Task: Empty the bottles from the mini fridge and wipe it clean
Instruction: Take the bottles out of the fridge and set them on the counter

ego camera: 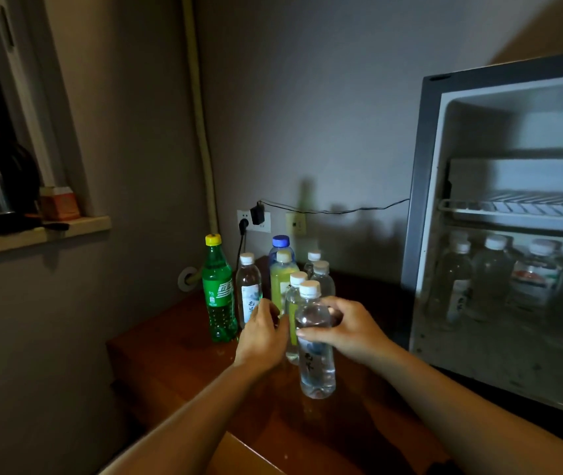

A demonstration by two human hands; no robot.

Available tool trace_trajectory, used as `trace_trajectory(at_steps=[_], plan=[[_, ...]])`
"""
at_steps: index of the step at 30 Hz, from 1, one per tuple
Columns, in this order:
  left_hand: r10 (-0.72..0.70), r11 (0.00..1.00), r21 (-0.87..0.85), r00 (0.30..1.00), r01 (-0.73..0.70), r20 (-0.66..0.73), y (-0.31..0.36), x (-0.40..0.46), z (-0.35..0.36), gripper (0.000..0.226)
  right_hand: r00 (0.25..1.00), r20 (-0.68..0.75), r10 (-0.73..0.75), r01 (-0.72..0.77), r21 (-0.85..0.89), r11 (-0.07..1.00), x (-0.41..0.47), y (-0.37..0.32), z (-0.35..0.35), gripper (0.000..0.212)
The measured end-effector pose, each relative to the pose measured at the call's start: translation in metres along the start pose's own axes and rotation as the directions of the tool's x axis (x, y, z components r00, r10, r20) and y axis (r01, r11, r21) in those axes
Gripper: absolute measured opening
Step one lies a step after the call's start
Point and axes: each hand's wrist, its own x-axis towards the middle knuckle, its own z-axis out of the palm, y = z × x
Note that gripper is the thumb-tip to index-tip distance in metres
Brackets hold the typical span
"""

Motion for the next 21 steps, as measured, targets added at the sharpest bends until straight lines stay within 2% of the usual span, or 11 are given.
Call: trace_trajectory(at_steps=[2, 7, 10, 12, 16, 18, 20, 21], plan=[[0.047, 0.998, -0.037, 0.999, -0.048, -0.022, -0.008, -0.004, -0.011, 0.007, 1.0, 0.014, -0.006, 0.006, -0.032, 0.999, 0.0, -0.007, 0.014, 0.046], [0.037, 0.998, -0.054, 0.995, -0.042, -0.092, -0.028, -0.012, -0.037, 0.016, 0.998, 0.016, -0.056, 0.058, -0.183, 0.981, 0.008, -0.024, 0.053, 0.05], [-0.006, 0.999, -0.049, 0.995, 0.001, -0.1, -0.041, -0.014, -0.047, 0.02, 0.996, -0.054, -0.072, 0.054, -0.276, 0.96, 0.019, -0.03, 0.074, 0.053], [-0.001, 0.999, -0.052, 0.996, -0.003, -0.086, -0.046, -0.015, -0.05, 0.029, 0.988, -0.135, -0.08, 0.038, -0.292, 0.956, 0.024, -0.031, 0.086, 0.052], [0.072, 0.997, -0.02, 0.996, -0.073, -0.052, -0.049, -0.016, -0.049, 0.06, 0.968, -0.229, -0.099, 0.012, -0.353, 0.935, 0.034, -0.029, 0.107, 0.035], [0.084, 0.996, 0.024, 0.996, -0.083, -0.037, -0.047, -0.013, -0.047, 0.065, 0.968, -0.219, -0.121, 0.03, -0.381, 0.924, 0.039, -0.029, 0.113, 0.027], [0.061, 0.996, 0.076, 0.996, -0.056, -0.065, -0.046, -0.006, -0.043, 0.057, 0.973, -0.16, -0.165, 0.075, -0.457, 0.886, 0.042, -0.029, 0.117, 0.022], [0.043, 0.994, 0.101, 0.996, -0.035, -0.081, -0.046, -0.002, -0.042, 0.054, 0.976, -0.114, -0.186, 0.104, -0.506, 0.856, 0.041, -0.029, 0.119, 0.026]])
